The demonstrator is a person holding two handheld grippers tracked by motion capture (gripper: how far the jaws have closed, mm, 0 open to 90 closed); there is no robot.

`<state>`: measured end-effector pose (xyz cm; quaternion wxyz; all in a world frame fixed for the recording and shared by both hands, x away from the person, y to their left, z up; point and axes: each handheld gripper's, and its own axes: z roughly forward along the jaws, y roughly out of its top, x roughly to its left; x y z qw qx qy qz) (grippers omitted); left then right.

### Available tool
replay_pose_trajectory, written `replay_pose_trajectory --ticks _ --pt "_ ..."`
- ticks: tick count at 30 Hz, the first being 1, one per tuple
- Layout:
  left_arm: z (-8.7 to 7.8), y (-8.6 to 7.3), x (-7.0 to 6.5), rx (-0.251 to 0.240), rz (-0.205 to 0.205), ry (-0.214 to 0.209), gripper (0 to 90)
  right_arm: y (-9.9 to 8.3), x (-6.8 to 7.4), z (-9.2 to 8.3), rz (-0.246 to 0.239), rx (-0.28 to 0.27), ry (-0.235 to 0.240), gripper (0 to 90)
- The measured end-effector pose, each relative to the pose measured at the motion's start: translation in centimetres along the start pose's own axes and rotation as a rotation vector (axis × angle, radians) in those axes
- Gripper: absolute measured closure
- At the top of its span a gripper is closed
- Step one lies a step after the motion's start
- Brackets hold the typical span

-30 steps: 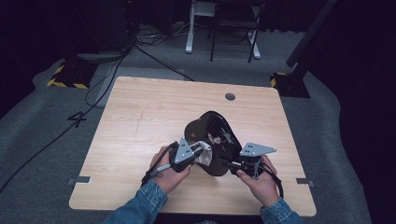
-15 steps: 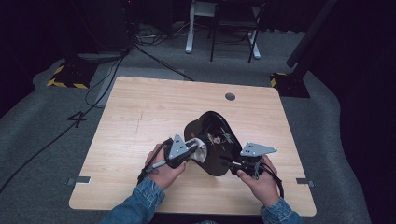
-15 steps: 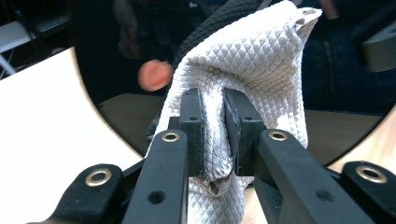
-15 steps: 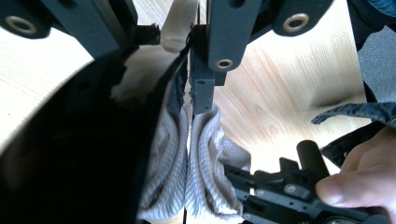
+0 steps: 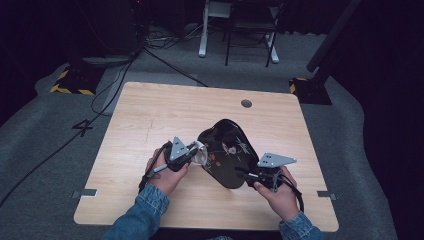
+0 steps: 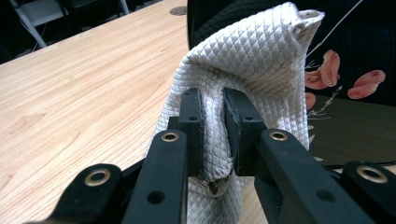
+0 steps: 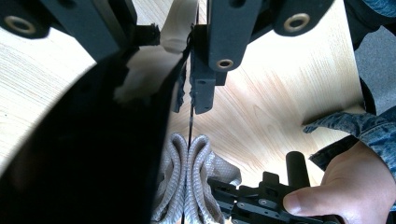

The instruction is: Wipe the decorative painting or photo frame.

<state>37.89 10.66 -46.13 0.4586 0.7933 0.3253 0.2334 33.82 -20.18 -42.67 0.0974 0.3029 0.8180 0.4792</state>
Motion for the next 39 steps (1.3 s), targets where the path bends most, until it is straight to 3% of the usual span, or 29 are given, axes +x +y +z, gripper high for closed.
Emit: replay_pose_trajectory --ticks 7,13,25,34,39 --pt "0.2 0.0 -0.9 0.013 0.003 -0.042 78.0 0.0 0.0 0.0 -0.001 0.002 -0.001 77.9" --pt "0.6 0.4 -2.7 0.025 0.048 -0.084 77.9 0.0 -0.1 -0.1 0.005 0.004 -0.006 77.7" --pt "0.6 1.3 -5.7 0.03 0.101 -0.154 77.1 0.0 -0.2 -0.1 0.009 0.005 -0.007 78.1" --pt "0.7 1.2 -5.3 0.025 0.089 -0.156 77.8 -0.1 -0.3 -0.1 0.013 0.001 -0.007 78.4" --pt "0.6 1.1 -4.6 0.027 0.088 -0.128 77.9 -0.1 -0.3 -0.1 0.014 -0.001 -0.007 78.4"
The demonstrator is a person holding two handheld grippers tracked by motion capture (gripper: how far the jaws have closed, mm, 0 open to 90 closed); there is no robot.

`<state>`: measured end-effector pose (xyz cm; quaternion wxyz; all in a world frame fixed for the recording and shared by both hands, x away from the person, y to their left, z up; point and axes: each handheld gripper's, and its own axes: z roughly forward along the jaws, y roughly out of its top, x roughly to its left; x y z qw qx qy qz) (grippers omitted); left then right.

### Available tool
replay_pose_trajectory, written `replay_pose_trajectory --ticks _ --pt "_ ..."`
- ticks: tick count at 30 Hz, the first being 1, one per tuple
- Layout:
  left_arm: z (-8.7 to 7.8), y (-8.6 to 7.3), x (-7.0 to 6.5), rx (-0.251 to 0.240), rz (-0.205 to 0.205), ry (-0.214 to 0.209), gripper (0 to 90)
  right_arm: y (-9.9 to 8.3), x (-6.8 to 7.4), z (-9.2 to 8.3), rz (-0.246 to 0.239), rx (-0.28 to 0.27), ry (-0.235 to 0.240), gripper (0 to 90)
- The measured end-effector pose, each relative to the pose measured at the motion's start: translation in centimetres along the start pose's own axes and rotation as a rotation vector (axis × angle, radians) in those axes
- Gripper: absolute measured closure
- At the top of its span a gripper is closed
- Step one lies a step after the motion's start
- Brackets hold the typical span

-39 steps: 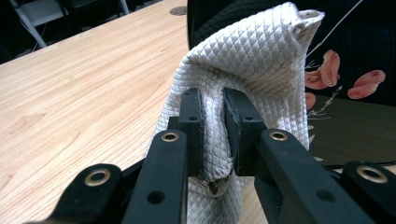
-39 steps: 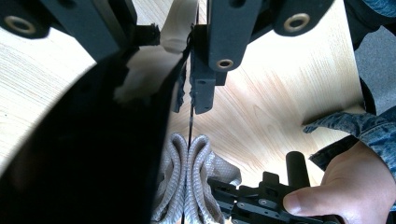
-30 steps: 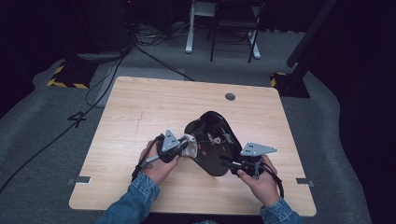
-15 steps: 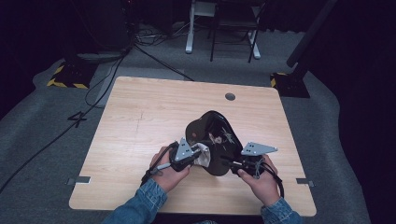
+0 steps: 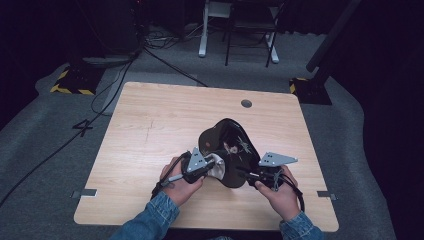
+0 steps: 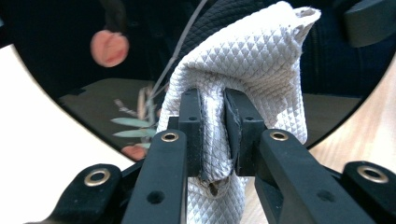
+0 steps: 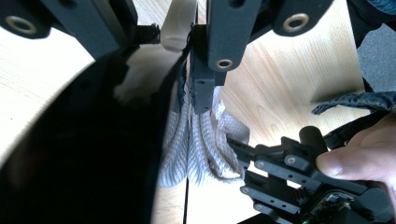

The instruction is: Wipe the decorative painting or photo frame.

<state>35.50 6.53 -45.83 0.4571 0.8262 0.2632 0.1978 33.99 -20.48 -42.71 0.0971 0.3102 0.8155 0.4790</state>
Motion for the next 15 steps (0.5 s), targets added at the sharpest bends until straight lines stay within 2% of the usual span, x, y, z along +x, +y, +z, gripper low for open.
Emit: replay_pose_trajectory --ticks 2,4,8,15 --pt "0.0 -0.2 0.5 0.004 -0.007 0.025 77.9 0.0 0.0 0.0 0.0 0.0 0.0 78.3" --pt "-0.1 -0.3 0.8 0.006 -0.01 0.033 77.9 0.0 0.0 0.0 0.001 0.0 0.0 78.3" --pt "0.0 -0.8 2.1 0.009 -0.047 0.07 77.9 0.0 0.1 0.0 0.002 0.0 -0.002 77.9" --pt "-0.2 -1.4 3.5 0.015 -0.089 0.106 78.0 0.0 0.1 0.0 0.003 0.0 0.0 77.9"
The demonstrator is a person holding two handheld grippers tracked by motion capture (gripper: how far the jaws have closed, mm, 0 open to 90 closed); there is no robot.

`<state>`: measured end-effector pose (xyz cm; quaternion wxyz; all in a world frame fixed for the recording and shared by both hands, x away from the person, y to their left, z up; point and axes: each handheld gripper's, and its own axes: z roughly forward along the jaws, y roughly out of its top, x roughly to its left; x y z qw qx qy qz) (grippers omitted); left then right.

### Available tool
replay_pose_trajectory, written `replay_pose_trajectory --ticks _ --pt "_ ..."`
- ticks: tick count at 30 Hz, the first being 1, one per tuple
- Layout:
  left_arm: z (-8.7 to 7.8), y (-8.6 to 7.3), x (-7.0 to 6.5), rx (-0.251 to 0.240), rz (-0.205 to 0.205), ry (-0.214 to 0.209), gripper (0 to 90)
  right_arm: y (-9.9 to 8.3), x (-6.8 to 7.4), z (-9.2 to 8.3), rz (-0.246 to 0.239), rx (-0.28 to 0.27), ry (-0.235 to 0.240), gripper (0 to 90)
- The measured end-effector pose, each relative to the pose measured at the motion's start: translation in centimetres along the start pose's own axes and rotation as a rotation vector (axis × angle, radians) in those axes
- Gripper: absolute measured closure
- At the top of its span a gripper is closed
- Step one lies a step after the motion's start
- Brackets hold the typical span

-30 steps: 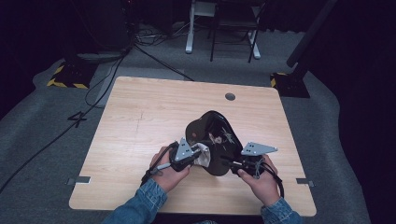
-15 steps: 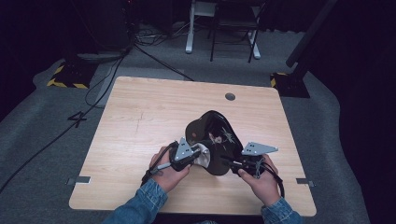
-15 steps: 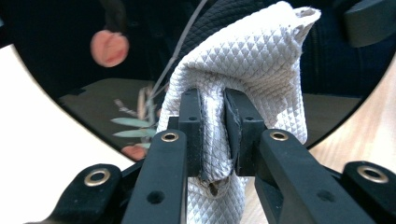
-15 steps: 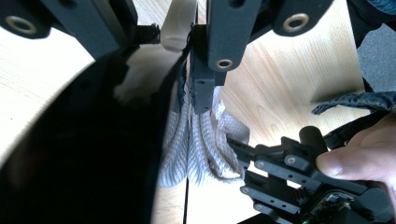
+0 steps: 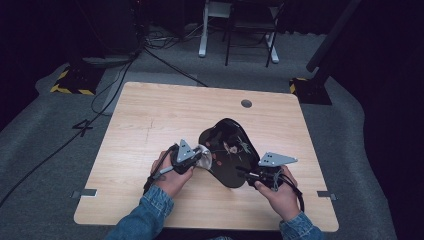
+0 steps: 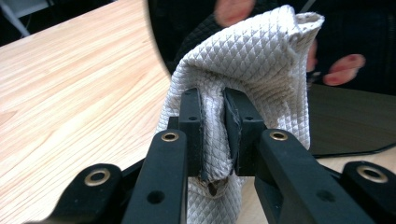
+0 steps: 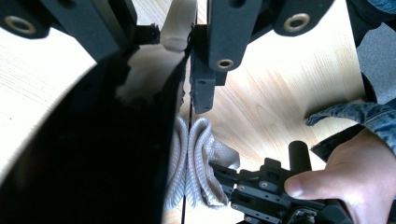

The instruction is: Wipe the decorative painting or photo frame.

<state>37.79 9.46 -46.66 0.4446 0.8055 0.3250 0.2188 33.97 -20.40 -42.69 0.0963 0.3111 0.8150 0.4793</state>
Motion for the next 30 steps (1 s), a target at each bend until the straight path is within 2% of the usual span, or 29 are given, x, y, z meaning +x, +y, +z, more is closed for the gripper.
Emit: replay_pose_trajectory --ticks 5,8,14,22,27,30 --pt "0.1 0.0 0.0 0.005 -0.001 0.004 78.0 0.0 0.0 0.0 0.002 0.0 0.0 77.9" --pt "0.1 0.0 -0.4 0.012 -0.002 -0.009 78.0 0.0 0.0 0.0 0.003 0.0 0.0 78.1" --pt "0.4 0.4 -2.6 0.038 0.055 -0.043 78.1 0.0 -0.1 0.0 0.012 0.001 0.0 77.9" --pt "0.5 0.7 -4.4 0.037 0.081 -0.087 78.1 0.0 -0.3 -0.1 0.019 0.002 0.002 78.3" --pt "0.7 0.8 -5.8 0.04 0.112 -0.12 77.9 -0.1 -0.4 -0.2 0.026 0.001 -0.003 79.0" --pt "0.8 0.8 -6.0 0.038 0.118 -0.128 77.9 -0.1 -0.4 -0.2 0.028 0.003 -0.006 79.0"
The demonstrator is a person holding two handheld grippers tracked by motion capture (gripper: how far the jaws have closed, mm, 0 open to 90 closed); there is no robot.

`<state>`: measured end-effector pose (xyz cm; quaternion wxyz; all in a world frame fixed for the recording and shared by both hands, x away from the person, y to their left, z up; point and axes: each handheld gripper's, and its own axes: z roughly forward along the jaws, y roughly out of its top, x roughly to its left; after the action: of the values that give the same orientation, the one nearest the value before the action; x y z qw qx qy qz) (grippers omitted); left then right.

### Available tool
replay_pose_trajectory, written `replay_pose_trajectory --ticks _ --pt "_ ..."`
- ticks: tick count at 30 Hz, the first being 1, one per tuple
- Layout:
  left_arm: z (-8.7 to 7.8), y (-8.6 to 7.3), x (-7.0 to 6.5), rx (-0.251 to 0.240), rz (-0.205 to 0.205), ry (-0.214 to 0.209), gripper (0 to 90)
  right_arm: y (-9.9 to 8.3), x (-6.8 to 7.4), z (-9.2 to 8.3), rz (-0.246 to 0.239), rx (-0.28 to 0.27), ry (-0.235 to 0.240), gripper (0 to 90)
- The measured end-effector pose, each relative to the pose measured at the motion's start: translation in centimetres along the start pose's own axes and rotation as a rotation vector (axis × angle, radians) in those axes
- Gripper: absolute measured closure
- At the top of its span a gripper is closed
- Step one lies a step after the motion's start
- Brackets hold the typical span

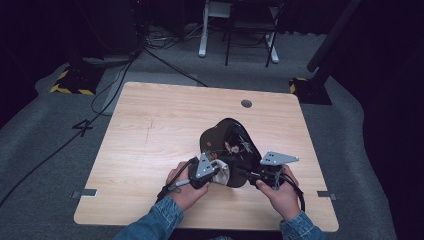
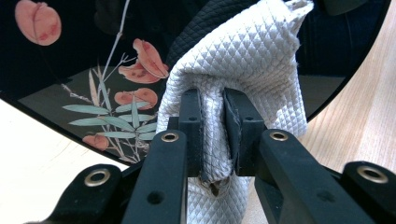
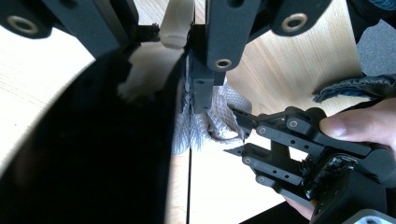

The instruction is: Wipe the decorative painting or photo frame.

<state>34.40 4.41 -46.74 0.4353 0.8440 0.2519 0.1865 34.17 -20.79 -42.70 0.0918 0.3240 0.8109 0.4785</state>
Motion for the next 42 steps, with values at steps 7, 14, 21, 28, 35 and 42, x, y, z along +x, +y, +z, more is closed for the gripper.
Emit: replay_pose_trajectory --ticks 7,14,21,28,35,42 --pt "0.0 -0.4 0.7 -0.007 -0.004 -0.006 78.1 0.0 0.0 0.0 0.005 -0.001 -0.002 79.2" --pt "0.0 -1.3 2.3 0.026 -0.023 0.049 78.1 0.0 -0.1 0.0 0.009 -0.002 0.002 79.1" --pt "0.0 -1.9 3.5 0.038 -0.051 0.081 78.0 0.0 0.0 0.0 0.012 -0.001 0.0 79.1" --pt "-0.2 -2.4 4.8 0.044 -0.083 0.119 78.0 0.0 -0.1 0.0 0.013 -0.001 0.005 79.1" --pt "0.3 -2.2 3.5 0.066 -0.062 0.096 78.1 0.0 -0.1 0.0 0.019 -0.001 0.004 79.1" --pt "0.8 -1.6 1.5 0.08 -0.023 0.051 78.0 0.0 -0.2 -0.2 0.024 -0.001 -0.001 79.2"
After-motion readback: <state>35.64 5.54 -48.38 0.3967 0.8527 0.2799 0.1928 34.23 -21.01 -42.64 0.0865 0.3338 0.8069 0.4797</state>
